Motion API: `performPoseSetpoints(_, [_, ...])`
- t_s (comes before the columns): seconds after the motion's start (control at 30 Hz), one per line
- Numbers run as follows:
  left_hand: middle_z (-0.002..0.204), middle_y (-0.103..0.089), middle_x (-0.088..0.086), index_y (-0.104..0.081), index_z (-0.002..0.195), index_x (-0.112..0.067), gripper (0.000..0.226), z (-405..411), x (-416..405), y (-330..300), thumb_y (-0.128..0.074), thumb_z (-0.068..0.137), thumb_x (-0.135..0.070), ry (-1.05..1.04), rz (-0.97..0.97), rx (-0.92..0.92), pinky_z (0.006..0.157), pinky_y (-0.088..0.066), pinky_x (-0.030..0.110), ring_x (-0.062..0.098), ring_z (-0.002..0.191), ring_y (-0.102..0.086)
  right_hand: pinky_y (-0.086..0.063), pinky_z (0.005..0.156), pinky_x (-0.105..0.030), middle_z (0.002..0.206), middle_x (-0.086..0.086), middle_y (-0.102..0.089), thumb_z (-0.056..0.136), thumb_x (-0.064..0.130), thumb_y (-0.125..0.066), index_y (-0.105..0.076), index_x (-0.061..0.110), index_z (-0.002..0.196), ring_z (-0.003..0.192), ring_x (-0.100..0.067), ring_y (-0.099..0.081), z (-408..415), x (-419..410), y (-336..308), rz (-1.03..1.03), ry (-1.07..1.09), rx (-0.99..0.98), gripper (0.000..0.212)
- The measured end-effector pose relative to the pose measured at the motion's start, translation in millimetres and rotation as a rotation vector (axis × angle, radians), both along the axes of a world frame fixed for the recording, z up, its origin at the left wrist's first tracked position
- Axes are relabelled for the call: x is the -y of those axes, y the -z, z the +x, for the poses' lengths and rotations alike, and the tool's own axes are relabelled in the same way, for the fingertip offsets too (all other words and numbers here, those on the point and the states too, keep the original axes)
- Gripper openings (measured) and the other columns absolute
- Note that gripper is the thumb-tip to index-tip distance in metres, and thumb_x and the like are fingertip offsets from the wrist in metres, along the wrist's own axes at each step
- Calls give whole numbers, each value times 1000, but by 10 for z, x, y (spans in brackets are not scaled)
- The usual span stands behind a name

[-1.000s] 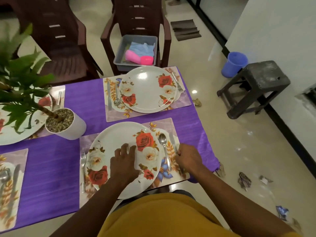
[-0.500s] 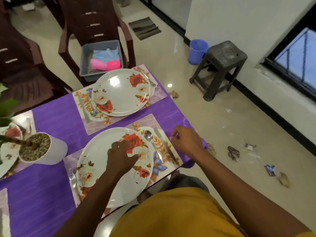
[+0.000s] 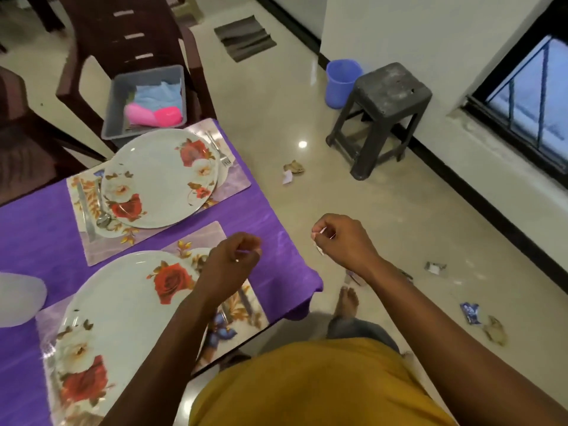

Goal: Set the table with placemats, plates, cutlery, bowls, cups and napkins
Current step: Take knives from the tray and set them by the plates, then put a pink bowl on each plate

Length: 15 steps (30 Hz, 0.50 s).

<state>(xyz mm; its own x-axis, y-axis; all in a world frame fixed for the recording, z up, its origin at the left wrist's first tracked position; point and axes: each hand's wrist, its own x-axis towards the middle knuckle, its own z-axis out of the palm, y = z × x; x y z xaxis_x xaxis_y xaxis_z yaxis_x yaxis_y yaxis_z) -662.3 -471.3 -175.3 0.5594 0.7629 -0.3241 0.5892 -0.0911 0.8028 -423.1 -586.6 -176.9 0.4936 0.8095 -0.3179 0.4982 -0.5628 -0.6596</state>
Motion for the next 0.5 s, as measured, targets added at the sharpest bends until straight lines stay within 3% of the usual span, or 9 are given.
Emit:
performPoseSetpoints(0.07, [100, -74, -15, -74, 104, -30, 13, 341, 108, 34, -71, 97, -19, -84, 5, -5, 65, -47, 7, -7, 83, -67, -58, 76, -35, 85, 12, -72, 90, 28, -68, -72, 32, 86, 79, -7, -66, 413, 3, -9, 13, -41, -22, 7])
performPoseSetpoints(0.13, [95, -74, -12, -73, 102, -28, 14, 631, 225, 31, -69, 98, -15, -118, -33, -9, 59, -46, 8, -5, 75, -66, -59, 76, -36, 83, 12, -72, 89, 27, -67, -71, 33, 83, 77, -8, -67, 773, 8, -12, 26, -55, -44, 10])
performPoseSetpoints(0.27, [105, -74, -10, -74, 110, -21, 15, 1159, 420, 22, -68, 99, -12, -143, -47, -12, 71, -48, 7, -4, 85, -66, -60, 79, -39, 80, 10, -73, 91, 25, -65, -71, 34, 82, 75, -12, -71, 1446, -16, -22, 35, -103, -90, 14])
performPoseSetpoints(0.4, [101, -75, -11, -71, 102, -38, 22, 1506, 491, 2, -70, 98, -16, -209, -59, -8, 77, -51, 14, 0, 87, -68, -58, 84, -37, 83, 15, -72, 94, 25, -65, -71, 30, 88, 79, -9, -70, 1843, -143, -33, 49, -209, -100, 11])
performPoseSetpoints(0.5, [101, -75, -12, -70, 102, -40, 20, 1695, 461, -23, -71, 98, -20, -241, -44, -10, 76, -52, 16, 1, 89, -68, -58, 83, -35, 82, 15, -72, 94, 26, -65, -72, 28, 89, 79, -8, -71, 1998, -293, -73, 79, -247, -110, 9])
